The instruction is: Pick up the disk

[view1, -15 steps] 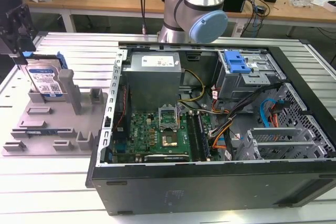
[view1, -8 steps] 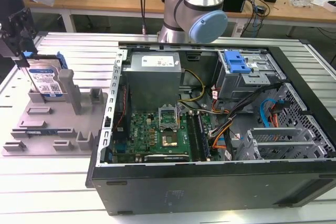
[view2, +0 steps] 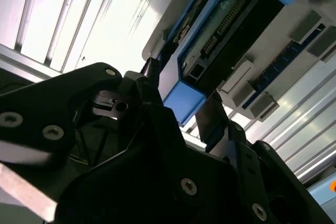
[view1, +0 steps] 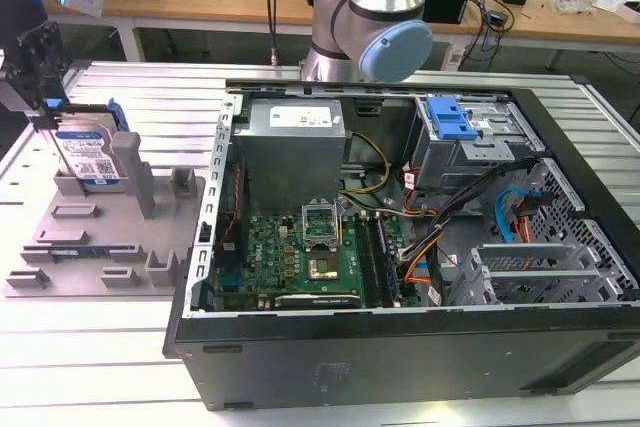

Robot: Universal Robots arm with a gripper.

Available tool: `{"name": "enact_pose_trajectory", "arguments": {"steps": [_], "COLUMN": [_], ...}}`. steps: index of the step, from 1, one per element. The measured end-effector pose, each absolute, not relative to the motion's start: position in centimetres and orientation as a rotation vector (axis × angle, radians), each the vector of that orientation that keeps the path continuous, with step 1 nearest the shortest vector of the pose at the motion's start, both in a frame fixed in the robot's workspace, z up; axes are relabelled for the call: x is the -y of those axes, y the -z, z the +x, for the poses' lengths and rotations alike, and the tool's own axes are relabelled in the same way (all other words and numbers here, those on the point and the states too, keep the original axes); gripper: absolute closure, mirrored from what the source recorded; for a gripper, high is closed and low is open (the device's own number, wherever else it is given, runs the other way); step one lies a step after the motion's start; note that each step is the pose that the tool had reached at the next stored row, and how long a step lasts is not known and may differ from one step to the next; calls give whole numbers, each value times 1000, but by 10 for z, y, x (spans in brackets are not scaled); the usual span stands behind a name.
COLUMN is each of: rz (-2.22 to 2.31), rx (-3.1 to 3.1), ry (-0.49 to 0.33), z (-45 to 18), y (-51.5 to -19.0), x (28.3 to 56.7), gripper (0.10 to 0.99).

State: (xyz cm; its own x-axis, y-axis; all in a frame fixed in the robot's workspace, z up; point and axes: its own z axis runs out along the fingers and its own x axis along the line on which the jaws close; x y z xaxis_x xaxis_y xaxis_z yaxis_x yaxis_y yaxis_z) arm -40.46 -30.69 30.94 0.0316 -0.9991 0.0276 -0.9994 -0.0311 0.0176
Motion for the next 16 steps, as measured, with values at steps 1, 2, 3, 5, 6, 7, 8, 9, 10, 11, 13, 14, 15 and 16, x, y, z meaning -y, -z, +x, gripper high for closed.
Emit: {"name": "enact_pose_trajectory", "arguments": {"steps": [1, 2, 3, 5, 6, 7, 8, 9, 10, 11, 13, 14, 15, 16], "rz": [2233, 2233, 2233, 2233, 2233, 2233, 2233, 2233, 2233, 2233, 2233, 2233, 2233, 2233], "rx": [2164, 2164, 2164, 2164, 2164, 2164, 2164, 2164, 2164, 2164, 2164, 2164, 2164, 2164], "ry": [-12, -12, -12, -12, -12, -12, -12, -12, -12, -12, -11, -11, -12, -11], "z": [-405, -405, -405, -405, -405, -404, -404, -404, -403, -403, -403, -403, -403, -403], "y": [-309, -309, -309, -308, -308, -308, -308, -308, -308, -307, -307, -307, -306, -306], "x": [307, 307, 307, 308, 308, 309, 310, 311, 312, 312, 312, 312, 312, 312], "gripper": [569, 569, 569, 569, 569, 569, 569, 569, 569, 569, 569, 569, 569, 569]}}
